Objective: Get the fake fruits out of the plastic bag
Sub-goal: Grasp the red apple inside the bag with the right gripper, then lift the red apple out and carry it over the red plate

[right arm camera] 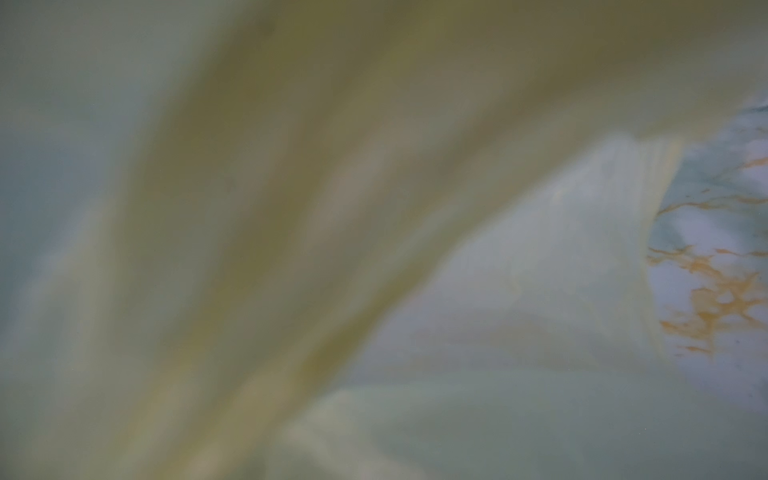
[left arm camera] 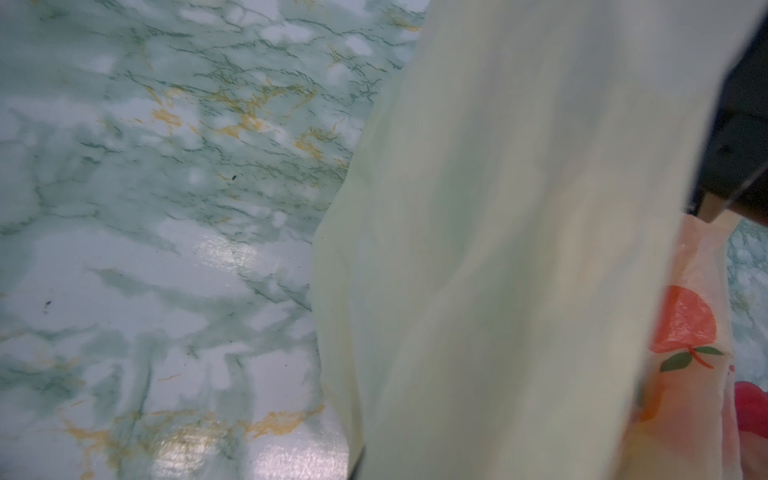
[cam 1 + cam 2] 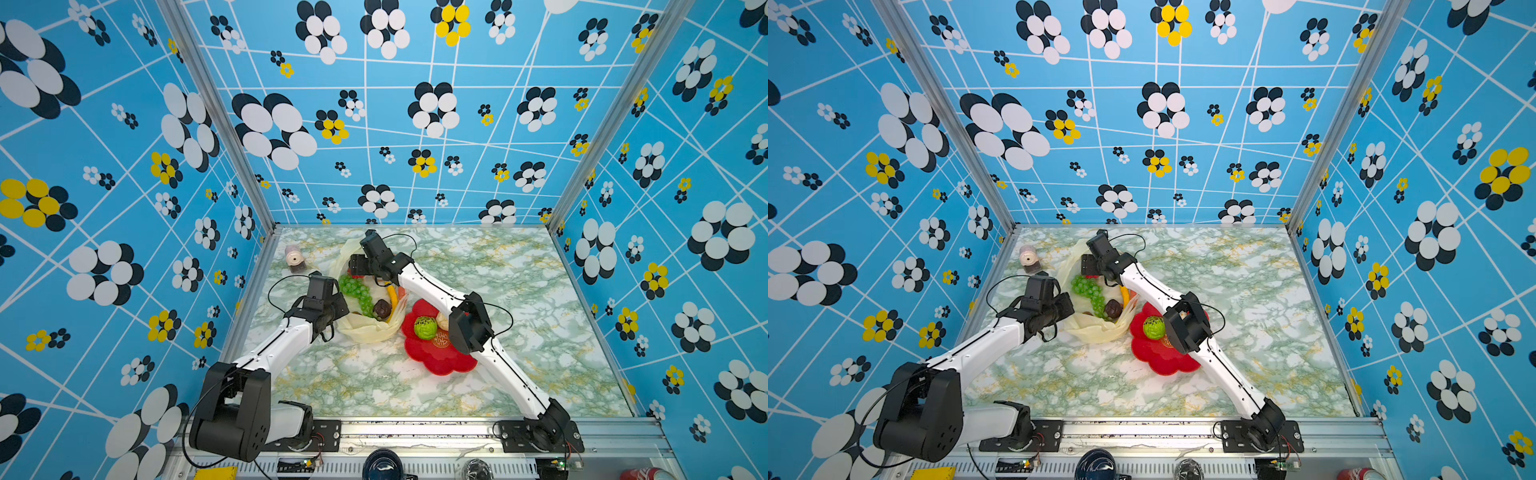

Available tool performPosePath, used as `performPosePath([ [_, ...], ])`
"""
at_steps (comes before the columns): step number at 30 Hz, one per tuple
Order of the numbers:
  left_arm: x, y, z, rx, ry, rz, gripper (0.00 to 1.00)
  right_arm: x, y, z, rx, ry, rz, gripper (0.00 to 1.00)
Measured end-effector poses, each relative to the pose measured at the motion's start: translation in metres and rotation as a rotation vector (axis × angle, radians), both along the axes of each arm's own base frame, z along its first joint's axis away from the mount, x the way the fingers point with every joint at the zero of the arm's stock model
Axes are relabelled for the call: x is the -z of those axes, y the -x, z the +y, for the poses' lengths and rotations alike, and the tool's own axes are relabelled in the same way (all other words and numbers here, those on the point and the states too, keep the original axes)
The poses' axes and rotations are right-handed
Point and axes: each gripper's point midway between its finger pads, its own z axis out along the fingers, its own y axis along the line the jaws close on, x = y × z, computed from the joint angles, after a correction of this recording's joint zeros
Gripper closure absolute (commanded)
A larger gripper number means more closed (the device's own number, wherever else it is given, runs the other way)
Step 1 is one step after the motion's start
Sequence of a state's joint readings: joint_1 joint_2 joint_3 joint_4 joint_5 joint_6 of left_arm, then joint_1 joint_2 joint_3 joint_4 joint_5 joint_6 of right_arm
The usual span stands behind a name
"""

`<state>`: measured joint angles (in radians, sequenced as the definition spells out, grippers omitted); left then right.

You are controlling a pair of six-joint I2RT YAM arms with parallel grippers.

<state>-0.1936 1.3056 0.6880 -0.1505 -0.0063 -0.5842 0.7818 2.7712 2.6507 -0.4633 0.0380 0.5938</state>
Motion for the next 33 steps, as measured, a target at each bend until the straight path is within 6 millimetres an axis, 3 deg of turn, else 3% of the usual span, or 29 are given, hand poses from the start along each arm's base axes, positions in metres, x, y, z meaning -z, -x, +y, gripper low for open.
performPosePath([
  [7, -0.004, 0.009, 0.001, 0.005, 0.010, -0.021, 1.00, 0.023, -0.002, 0.003, 0.002, -0.012, 0.034, 0.23],
  [13, 0.000, 0.012, 0.001, 0.004, 0.007, -0.009, 1.00, 0.022, -0.001, 0.005, -0.003, -0.018, 0.032, 0.38],
  [18, 0.011, 0.009, 0.001, 0.003, -0.001, 0.029, 1.00, 0.024, 0.000, 0.003, -0.010, -0.002, 0.034, 0.40],
  [24, 0.011, -0.020, 0.002, -0.014, -0.001, 0.029, 1.00, 0.014, 0.017, -0.014, -0.033, 0.063, 0.051, 0.40],
  [33, 0.022, -0.064, 0.003, -0.011, -0.010, 0.016, 1.00, -0.033, 0.038, -0.038, -0.056, 0.071, -0.017, 0.39],
])
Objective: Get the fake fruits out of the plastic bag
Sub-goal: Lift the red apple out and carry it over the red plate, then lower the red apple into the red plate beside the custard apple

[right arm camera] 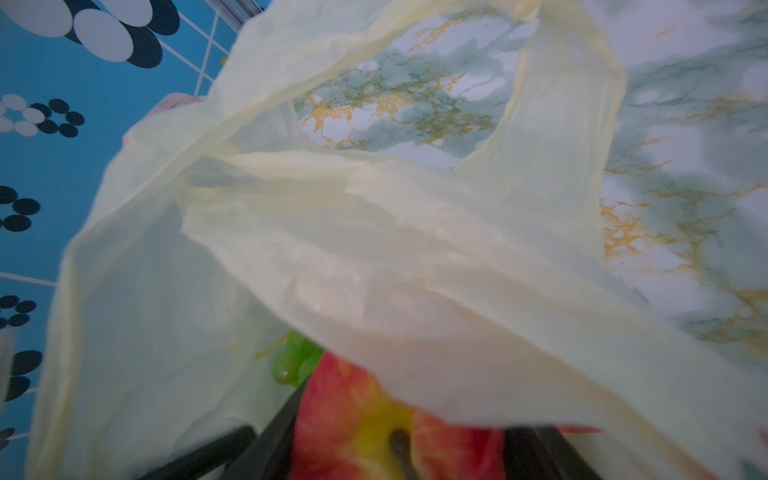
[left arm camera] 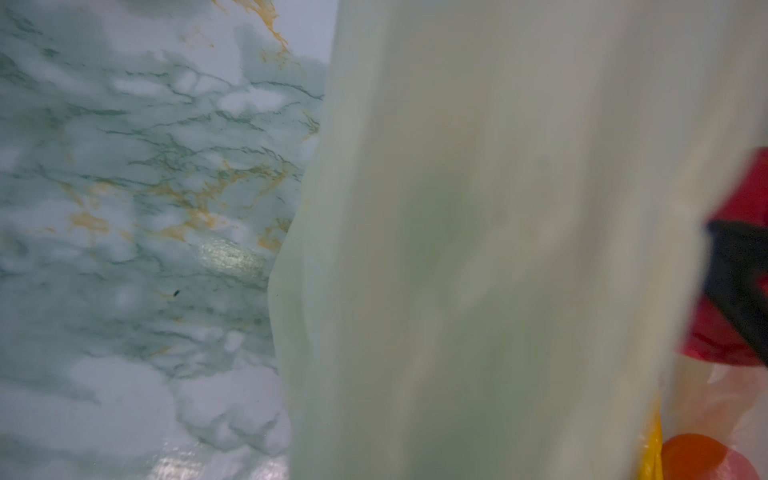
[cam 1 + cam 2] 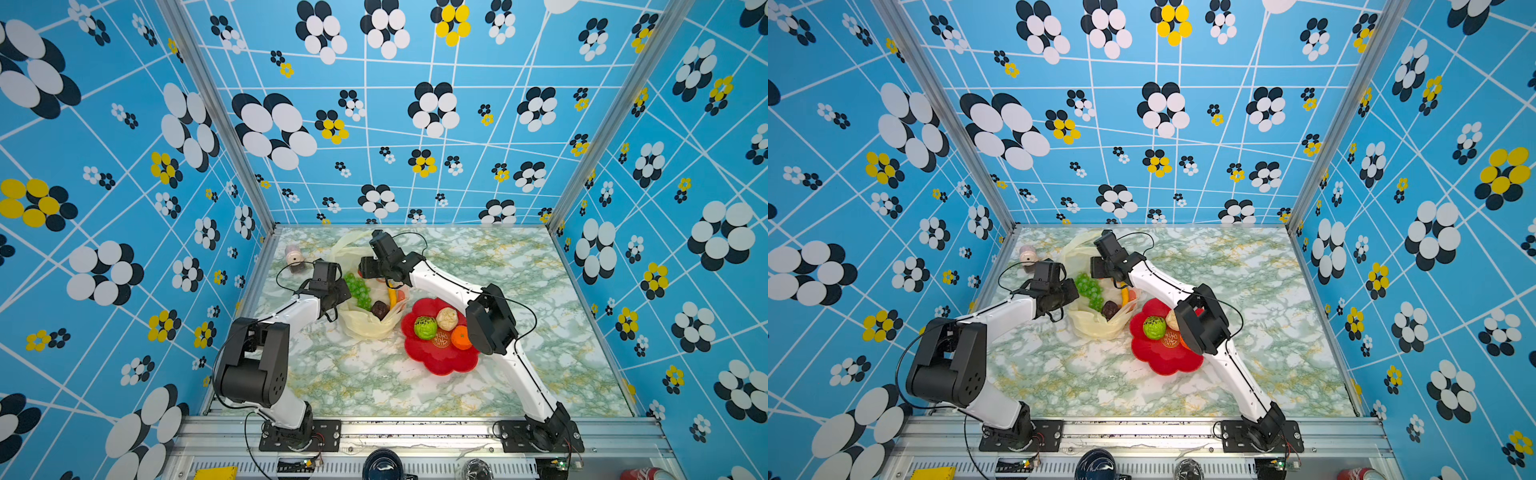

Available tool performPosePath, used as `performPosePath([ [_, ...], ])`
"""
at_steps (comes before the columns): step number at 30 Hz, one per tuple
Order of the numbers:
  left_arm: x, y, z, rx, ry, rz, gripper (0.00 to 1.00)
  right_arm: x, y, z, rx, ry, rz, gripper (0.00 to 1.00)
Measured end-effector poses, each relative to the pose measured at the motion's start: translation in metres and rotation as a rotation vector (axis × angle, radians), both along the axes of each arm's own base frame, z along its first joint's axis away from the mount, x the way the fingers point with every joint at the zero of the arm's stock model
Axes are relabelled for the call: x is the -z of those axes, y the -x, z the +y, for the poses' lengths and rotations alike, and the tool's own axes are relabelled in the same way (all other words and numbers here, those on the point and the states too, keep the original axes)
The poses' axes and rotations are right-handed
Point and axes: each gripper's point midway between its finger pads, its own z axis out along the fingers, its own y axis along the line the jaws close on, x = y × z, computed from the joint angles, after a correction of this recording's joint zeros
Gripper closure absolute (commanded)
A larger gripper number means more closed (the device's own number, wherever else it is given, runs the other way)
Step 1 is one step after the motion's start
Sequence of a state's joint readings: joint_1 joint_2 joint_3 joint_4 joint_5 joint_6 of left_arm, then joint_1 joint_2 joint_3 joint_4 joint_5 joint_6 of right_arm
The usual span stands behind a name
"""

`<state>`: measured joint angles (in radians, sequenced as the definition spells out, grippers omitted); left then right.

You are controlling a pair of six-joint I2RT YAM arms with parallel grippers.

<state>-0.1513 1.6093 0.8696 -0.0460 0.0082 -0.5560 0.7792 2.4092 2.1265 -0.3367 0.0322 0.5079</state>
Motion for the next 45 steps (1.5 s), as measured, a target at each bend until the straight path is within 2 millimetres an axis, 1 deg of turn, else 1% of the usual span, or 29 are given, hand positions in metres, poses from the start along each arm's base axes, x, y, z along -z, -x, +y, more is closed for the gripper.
performPosePath([
  [4, -0.003, -0.005, -0.001, 0.016, -0.012, -0.016, 1.00, -0.009, 0.012, -0.014, -0.001, 0.010, -0.016, 0.39],
  [7, -0.003, -0.006, -0.001, 0.024, -0.019, -0.024, 1.00, -0.014, 0.023, -0.026, -0.004, 0.020, -0.020, 0.39],
  [9, -0.002, -0.001, 0.000, 0.027, -0.021, -0.024, 1.00, -0.021, 0.033, -0.036, -0.004, 0.025, -0.022, 0.39],
  [13, -0.001, 0.014, 0.003, 0.033, -0.027, -0.025, 1.00, -0.048, 0.057, -0.060, -0.003, 0.030, -0.050, 0.39],
  [16, 0.000, 0.022, 0.004, 0.036, -0.034, -0.027, 1.00, -0.070, 0.083, -0.080, -0.007, 0.036, -0.084, 0.39],
  [19, -0.001, 0.025, 0.006, 0.033, -0.035, -0.040, 1.00, -0.082, 0.115, -0.097, -0.015, 0.059, -0.108, 0.39],
  [22, -0.004, 0.025, 0.005, 0.036, -0.035, -0.054, 1.00, -0.088, 0.148, -0.111, -0.029, 0.087, -0.120, 0.39],
  [24, -0.004, 0.024, 0.005, 0.037, -0.036, -0.064, 1.00, -0.088, 0.167, -0.123, -0.029, 0.106, -0.119, 0.39],
  [26, -0.002, 0.025, 0.005, 0.039, -0.036, -0.064, 1.00, -0.085, 0.182, -0.136, -0.019, 0.121, -0.112, 0.39],
  [30, -0.002, 0.026, 0.005, 0.039, -0.035, -0.071, 1.00, -0.075, 0.206, -0.164, 0.027, 0.141, -0.083, 0.40],
  [32, -0.004, 0.026, 0.006, 0.040, -0.036, -0.081, 1.00, -0.066, 0.218, -0.178, 0.053, 0.147, -0.058, 0.40],
  [35, -0.006, 0.027, 0.006, 0.041, -0.035, -0.088, 1.00, -0.051, 0.232, -0.193, 0.085, 0.153, -0.019, 0.40],
  [40, -0.007, 0.026, 0.006, 0.041, -0.035, -0.093, 1.00, -0.023, 0.246, -0.210, 0.134, 0.170, 0.051, 0.41],
  [45, -0.008, 0.025, 0.005, 0.041, -0.034, -0.101, 1.00, 0.011, 0.257, -0.227, 0.179, 0.202, 0.112, 0.41],
])
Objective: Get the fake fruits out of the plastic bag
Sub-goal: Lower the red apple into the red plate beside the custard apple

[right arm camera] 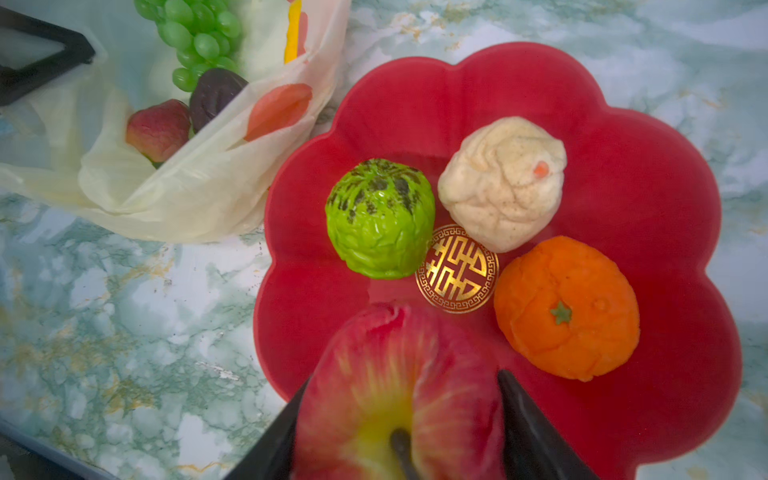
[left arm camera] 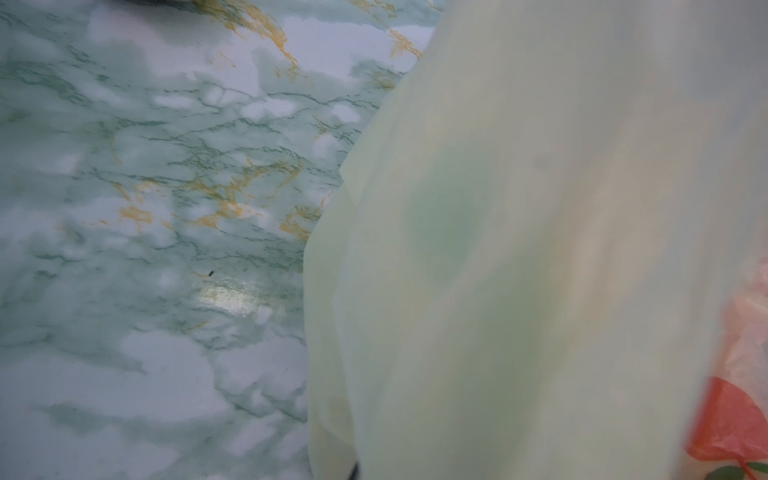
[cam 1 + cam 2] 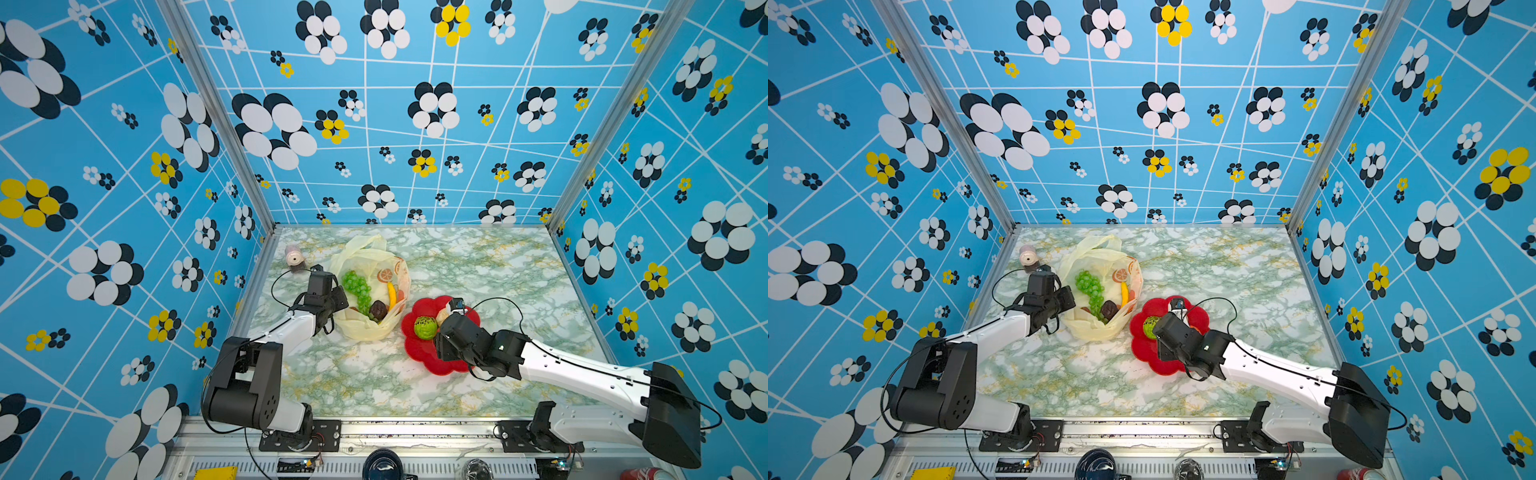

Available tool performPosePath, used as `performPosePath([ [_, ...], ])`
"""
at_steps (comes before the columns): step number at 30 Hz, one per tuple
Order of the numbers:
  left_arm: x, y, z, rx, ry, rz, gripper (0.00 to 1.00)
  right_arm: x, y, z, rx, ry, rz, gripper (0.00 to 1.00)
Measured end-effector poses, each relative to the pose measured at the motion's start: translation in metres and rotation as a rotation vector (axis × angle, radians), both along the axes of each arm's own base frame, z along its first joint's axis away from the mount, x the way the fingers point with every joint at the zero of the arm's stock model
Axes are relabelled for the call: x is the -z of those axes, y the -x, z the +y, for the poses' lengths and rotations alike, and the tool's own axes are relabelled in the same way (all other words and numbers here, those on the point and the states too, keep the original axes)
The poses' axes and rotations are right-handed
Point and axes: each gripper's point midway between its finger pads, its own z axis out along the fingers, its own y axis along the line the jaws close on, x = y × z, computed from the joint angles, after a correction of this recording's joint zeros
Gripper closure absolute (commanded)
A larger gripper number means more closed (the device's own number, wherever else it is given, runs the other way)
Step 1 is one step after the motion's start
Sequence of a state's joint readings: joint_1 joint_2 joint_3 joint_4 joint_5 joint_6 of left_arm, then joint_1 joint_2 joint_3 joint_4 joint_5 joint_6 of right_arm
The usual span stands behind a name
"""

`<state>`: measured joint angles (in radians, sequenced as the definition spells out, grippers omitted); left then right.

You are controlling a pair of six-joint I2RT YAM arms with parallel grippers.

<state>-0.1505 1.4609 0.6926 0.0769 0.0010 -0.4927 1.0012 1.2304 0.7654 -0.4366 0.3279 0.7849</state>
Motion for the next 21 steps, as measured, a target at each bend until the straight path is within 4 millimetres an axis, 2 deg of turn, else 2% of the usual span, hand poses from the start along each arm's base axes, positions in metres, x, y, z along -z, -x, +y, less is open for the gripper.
performPosePath([
  [3, 0.001, 0.000, 0.000, 0.000, 0.000, 0.001, 1.00, 0.015, 0.003, -0.005, 0.019, 0.013, 0.023, 0.40],
  [12, 0.001, 0.000, 0.000, 0.000, 0.000, -0.001, 1.00, 0.037, -0.004, 0.006, 0.051, 0.002, 0.036, 0.40],
  [21, 0.001, 0.000, 0.000, 0.000, 0.000, -0.001, 1.00, 0.049, -0.012, 0.005, 0.085, 0.024, 0.015, 0.40],
])
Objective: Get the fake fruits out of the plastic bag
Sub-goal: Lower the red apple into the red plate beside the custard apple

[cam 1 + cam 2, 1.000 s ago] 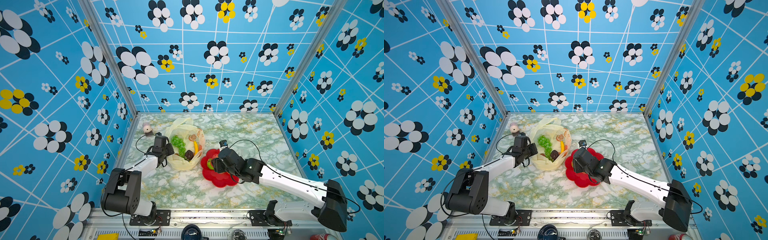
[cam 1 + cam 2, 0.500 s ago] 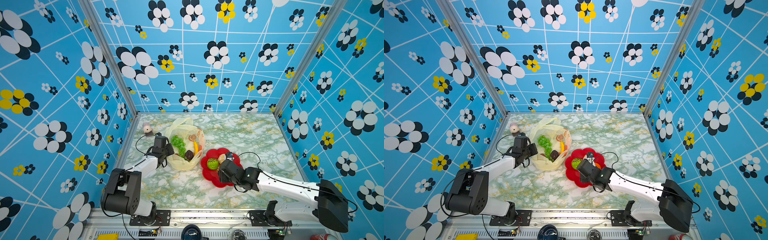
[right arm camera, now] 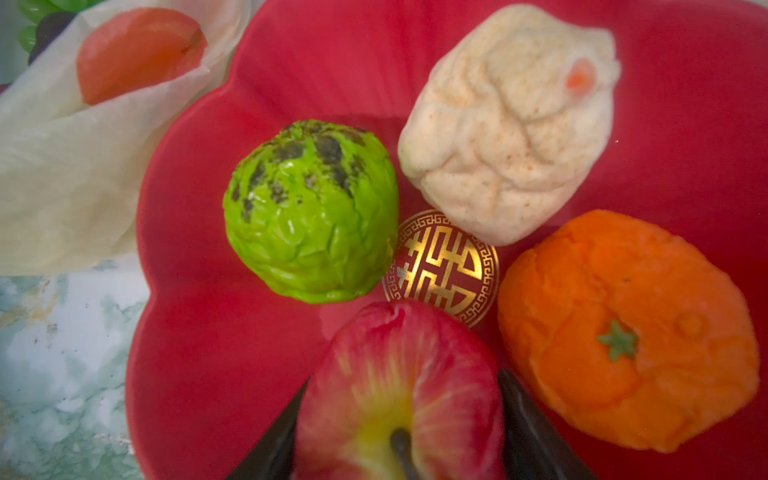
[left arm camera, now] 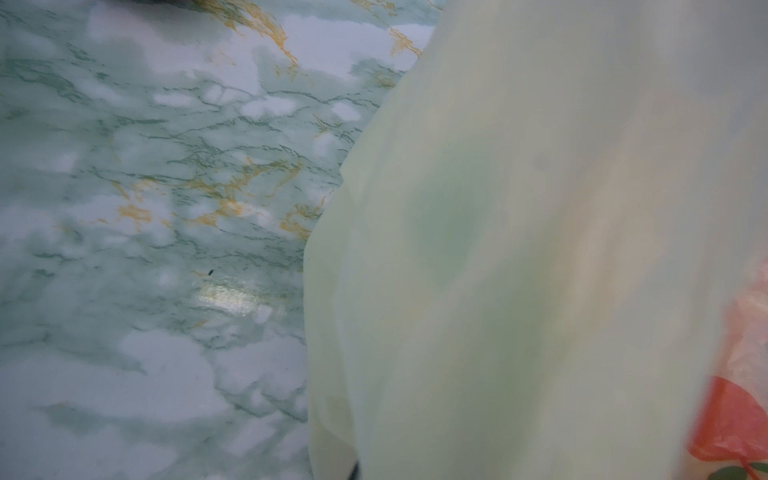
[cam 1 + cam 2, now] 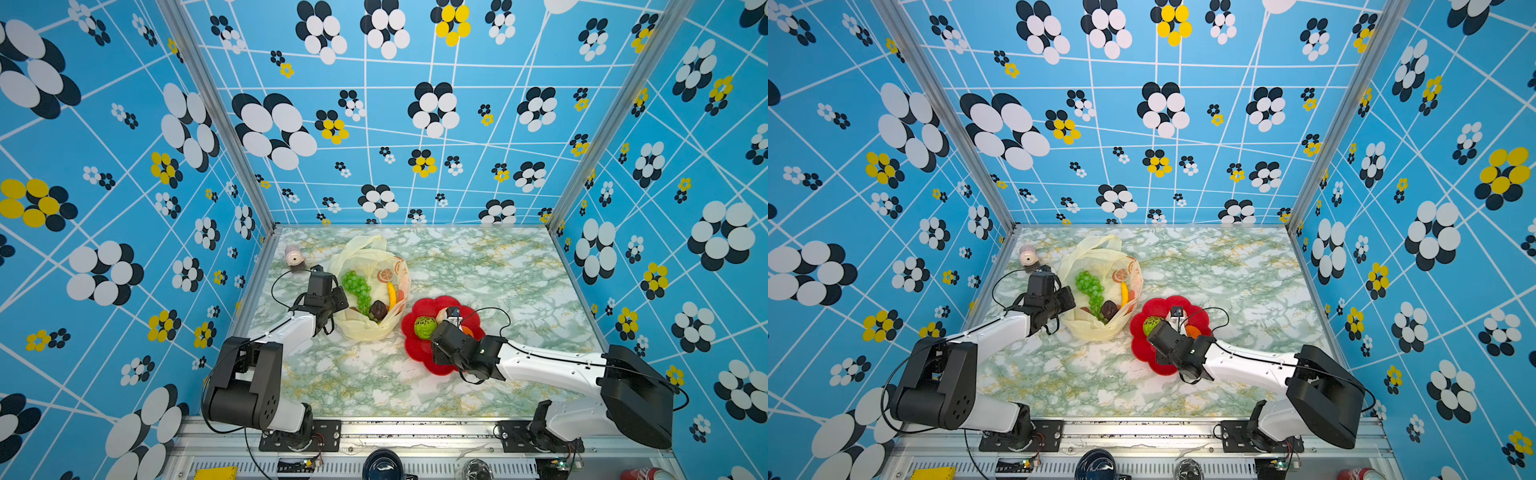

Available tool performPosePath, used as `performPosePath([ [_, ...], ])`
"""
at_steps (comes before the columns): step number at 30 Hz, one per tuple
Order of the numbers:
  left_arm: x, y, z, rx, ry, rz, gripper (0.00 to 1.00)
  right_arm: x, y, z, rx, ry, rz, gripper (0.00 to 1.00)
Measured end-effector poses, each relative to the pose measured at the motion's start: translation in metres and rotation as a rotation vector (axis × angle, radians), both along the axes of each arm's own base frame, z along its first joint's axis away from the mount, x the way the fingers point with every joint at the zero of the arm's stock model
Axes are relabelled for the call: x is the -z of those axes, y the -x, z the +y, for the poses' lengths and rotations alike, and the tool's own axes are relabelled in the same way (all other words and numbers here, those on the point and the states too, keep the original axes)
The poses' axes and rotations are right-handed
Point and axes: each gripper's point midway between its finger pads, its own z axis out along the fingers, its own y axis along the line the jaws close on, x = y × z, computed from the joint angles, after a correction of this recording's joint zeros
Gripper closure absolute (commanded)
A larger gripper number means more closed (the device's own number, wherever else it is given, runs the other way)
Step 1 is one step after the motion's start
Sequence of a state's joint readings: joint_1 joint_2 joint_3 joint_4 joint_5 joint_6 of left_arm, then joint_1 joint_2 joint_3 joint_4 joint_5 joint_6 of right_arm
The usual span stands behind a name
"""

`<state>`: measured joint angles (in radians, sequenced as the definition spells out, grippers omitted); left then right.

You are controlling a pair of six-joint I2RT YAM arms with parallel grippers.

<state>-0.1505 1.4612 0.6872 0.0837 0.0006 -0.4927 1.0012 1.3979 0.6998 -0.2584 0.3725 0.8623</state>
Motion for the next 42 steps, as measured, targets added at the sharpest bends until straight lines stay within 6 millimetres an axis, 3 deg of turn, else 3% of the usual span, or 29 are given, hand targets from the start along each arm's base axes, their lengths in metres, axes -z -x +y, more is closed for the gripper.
performPosePath([
  [23, -0.002, -0.002, -0.002, 0.008, 0.009, -0.009, 1.00, 0.007, -0.025, 0.000, 0.073, 0.021, -0.066, 0.30],
  [42, -0.002, -0.002, -0.003, 0.017, 0.009, -0.019, 1.00, 0.004, -0.021, 0.001, 0.059, 0.005, -0.043, 0.17],
])
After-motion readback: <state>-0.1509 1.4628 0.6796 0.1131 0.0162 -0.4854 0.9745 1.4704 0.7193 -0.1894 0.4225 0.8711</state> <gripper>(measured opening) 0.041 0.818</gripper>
